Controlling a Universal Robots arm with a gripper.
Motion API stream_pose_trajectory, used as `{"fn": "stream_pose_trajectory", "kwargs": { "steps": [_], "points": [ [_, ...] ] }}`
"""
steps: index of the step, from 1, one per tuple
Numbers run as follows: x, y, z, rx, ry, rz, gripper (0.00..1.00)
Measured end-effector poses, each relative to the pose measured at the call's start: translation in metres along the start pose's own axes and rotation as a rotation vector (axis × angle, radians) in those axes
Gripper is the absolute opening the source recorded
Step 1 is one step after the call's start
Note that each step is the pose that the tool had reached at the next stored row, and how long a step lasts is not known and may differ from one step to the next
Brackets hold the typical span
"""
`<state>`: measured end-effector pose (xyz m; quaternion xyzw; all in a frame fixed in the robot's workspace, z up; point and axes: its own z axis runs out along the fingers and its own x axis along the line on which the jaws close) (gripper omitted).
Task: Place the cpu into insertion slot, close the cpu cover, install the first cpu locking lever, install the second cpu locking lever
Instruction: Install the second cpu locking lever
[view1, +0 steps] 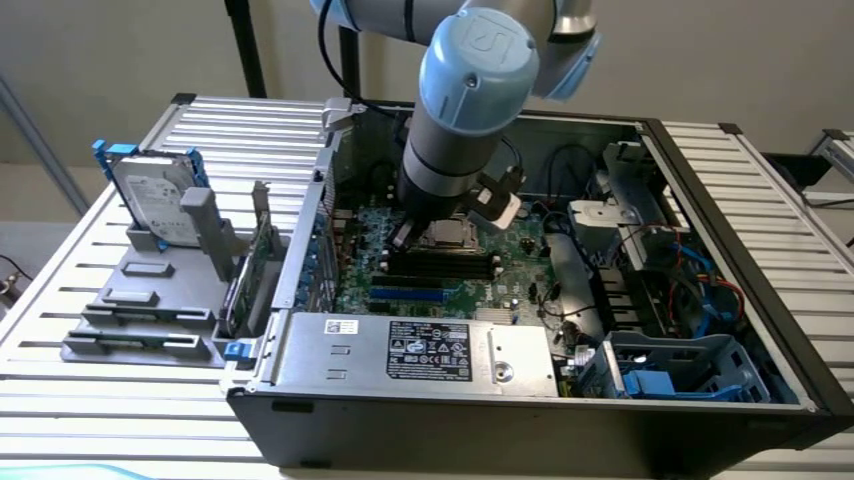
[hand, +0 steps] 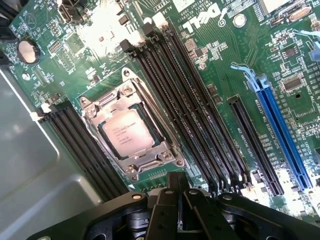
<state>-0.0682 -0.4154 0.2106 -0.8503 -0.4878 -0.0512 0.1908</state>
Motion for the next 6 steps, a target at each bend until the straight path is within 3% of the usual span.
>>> {"fn": "stream_pose_trajectory", "kwargs": {
  "steps": [6],
  "points": [
    [0.0,0.0,-0.0001,0.0,-0.0002,0.0,0.11]
  ]
}}
